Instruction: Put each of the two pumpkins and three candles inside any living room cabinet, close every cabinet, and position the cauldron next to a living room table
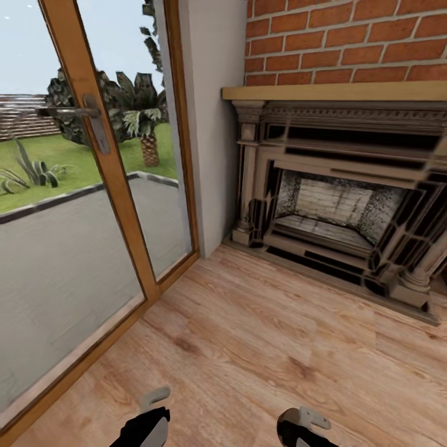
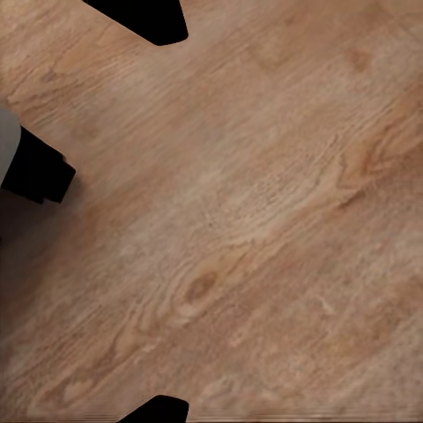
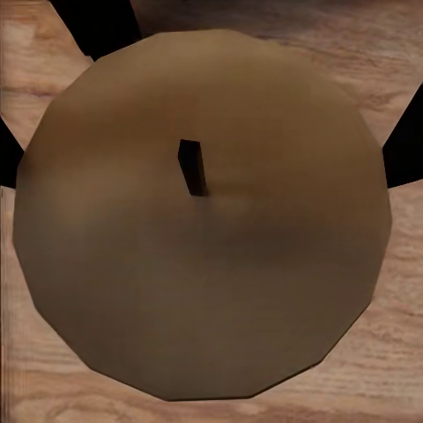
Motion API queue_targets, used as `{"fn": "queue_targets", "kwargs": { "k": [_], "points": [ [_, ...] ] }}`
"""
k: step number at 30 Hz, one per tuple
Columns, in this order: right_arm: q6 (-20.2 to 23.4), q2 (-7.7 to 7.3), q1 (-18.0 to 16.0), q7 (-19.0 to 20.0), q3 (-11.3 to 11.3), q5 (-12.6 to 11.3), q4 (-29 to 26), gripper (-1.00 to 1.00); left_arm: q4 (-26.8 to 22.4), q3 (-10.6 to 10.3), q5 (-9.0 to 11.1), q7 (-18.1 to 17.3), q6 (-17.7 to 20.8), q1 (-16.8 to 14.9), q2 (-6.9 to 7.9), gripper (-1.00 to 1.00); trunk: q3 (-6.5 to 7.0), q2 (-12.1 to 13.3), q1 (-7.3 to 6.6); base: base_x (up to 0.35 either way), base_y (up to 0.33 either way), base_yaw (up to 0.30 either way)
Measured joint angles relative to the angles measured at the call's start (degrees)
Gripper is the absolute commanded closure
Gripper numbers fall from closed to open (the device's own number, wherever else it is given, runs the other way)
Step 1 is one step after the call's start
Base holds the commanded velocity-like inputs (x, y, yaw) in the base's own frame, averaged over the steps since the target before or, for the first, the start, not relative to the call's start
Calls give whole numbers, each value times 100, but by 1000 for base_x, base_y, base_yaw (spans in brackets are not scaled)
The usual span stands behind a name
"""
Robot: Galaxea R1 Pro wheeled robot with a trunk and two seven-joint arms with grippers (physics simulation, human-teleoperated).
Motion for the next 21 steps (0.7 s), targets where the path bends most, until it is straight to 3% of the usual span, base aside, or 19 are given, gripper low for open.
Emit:
{"fn": "queue_targets", "kwargs": {
  "k": [13,21],
  "points": [
    [141,-3,1,-6,-7,-13,1,100,0,-4,0,0,0,0,0,-100,32,0,0,0,0,-279],
    [167,-6,1,-2,8,-192,1,100,0,-1,0,0,0,0,0,-100,52,0,0,0,0,-279]
  ]
}}
